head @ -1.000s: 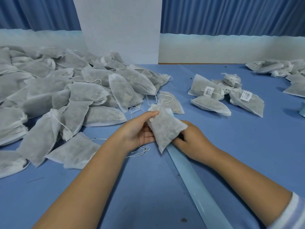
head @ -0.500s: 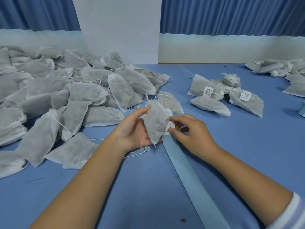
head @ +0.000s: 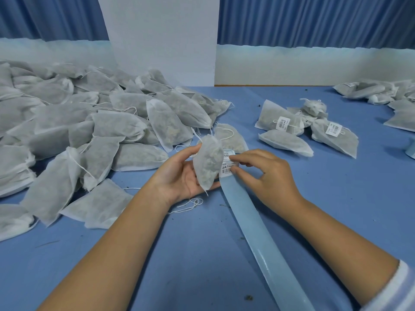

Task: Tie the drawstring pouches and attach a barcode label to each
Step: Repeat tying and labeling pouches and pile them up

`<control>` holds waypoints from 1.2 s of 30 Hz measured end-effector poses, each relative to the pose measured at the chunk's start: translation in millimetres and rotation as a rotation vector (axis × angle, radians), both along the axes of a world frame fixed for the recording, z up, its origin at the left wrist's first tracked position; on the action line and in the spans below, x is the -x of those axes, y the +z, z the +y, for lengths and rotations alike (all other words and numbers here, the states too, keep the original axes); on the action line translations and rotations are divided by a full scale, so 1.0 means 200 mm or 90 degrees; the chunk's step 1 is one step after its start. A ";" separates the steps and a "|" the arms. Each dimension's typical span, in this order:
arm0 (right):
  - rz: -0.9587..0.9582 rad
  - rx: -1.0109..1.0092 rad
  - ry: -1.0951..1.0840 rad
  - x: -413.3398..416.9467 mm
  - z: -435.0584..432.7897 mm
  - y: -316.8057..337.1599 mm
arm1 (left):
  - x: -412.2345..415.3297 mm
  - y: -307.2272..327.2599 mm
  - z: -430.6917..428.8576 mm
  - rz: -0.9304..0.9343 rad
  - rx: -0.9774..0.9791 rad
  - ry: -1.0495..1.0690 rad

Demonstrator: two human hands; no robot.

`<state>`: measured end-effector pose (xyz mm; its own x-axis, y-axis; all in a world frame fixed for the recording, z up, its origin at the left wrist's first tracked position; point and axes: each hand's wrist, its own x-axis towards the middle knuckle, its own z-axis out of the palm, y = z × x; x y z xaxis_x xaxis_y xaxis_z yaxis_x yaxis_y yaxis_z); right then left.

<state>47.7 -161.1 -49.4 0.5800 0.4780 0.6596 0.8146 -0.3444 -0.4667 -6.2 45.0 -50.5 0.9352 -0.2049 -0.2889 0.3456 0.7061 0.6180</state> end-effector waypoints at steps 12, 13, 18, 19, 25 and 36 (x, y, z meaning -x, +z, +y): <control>-0.004 -0.039 -0.026 0.00 -0.01 0.00 | -0.02 0.00 -0.01 0.041 -0.025 0.052; -0.017 -0.039 -0.024 0.00 -0.01 0.00 | -0.02 0.00 -0.01 0.043 -0.030 0.057; -0.098 -0.023 -0.029 0.00 -0.01 0.01 | -0.02 0.00 -0.02 0.054 -0.043 0.078; -0.120 -0.013 -0.033 0.00 -0.01 0.01 | -0.01 0.01 -0.02 0.055 -0.042 0.080; -0.202 0.001 -0.037 0.01 -0.01 0.02 | -0.01 0.03 -0.03 0.063 -0.043 0.099; -0.140 0.087 0.054 0.01 0.00 0.03 | -0.01 0.03 -0.01 0.106 -0.150 0.122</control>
